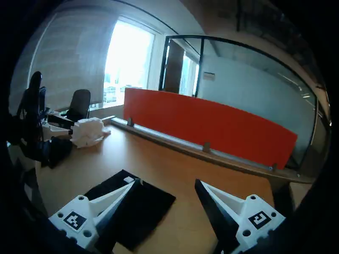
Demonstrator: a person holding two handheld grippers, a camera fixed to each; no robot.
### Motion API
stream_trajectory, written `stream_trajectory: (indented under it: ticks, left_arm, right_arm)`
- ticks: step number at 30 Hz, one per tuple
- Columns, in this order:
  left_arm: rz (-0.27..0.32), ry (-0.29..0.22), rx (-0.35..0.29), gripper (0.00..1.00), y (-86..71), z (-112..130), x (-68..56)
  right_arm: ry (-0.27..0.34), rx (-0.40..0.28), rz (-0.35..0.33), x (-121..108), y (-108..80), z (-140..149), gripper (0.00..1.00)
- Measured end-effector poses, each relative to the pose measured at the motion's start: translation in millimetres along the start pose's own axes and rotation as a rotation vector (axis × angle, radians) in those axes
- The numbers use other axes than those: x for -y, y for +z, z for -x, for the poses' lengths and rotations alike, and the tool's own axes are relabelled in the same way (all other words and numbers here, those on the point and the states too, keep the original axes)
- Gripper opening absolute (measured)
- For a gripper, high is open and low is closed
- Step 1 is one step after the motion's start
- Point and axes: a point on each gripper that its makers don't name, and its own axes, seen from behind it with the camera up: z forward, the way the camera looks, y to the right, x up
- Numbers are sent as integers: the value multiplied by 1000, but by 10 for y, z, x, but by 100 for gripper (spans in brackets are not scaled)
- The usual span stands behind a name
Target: Fold towel
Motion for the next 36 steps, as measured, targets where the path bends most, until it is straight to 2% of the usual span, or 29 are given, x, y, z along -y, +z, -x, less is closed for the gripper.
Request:
stream_trajectory:
  ticks: [12,26,36]
  left_arm:
    - [40,9,73,75,105,435,-203]
    - [70,-16,173,75,267,1027,-379]
    - [107,7,254,75,327,1478,-519]
  right_arm:
    - [16,71,-43,152,85,434,100]
    - [20,146,-79,322,211,950,100]
    - [9,204,-115,474,315,1339,100]
